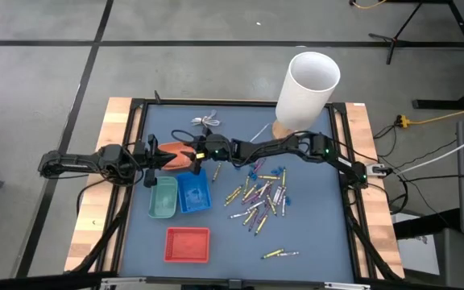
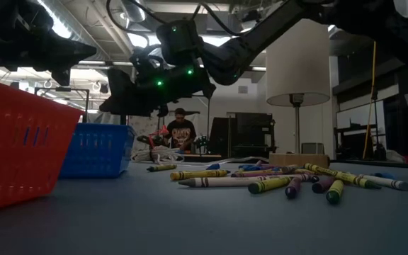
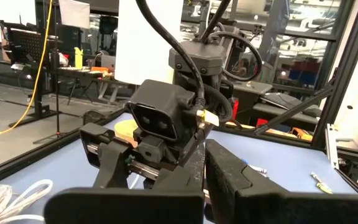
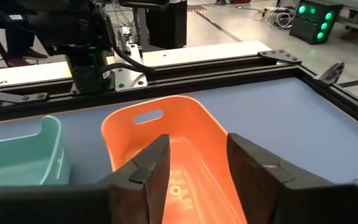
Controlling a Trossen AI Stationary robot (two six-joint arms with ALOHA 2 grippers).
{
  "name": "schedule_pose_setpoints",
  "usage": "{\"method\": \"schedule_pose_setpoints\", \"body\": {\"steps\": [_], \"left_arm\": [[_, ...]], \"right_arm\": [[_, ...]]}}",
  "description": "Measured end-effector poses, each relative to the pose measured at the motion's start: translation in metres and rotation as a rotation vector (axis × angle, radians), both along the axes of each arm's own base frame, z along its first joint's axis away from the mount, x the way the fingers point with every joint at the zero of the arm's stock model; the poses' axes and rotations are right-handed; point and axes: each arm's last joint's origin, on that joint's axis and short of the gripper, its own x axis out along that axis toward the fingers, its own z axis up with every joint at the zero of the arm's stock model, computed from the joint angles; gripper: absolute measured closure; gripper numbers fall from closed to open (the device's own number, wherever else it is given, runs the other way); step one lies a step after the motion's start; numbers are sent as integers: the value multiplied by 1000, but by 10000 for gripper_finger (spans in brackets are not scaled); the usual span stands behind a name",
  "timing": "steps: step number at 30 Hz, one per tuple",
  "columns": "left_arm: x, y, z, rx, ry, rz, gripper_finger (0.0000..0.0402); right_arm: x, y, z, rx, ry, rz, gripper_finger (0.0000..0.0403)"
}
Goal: Sort crayons
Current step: Put the green crayon into the blue green bin
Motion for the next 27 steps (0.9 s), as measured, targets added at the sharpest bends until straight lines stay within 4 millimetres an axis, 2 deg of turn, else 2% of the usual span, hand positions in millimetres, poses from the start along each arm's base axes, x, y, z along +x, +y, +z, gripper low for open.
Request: {"method": "schedule_pose_setpoints", "body": {"steps": [6,11,14,19,23,27], "left_arm": [[0,0,0,-1,0,0,401],[0,-1,3,-2,-37,-34,401],[-1,-1,9,-2,-97,-41,401],[-1,-1,14,-4,-149,-36,401],[2,-1,18,-4,-175,-34,401],[7,-1,19,-2,-183,-25,385]], "right_arm": [[0,0,0,0,4,0,235],[-8,1,14,6,100,1,235],[-19,2,37,-17,183,11,235],[-49,6,89,-77,305,46,235],[-77,17,136,-136,330,84,235],[-108,32,172,-158,366,108,235]]}}
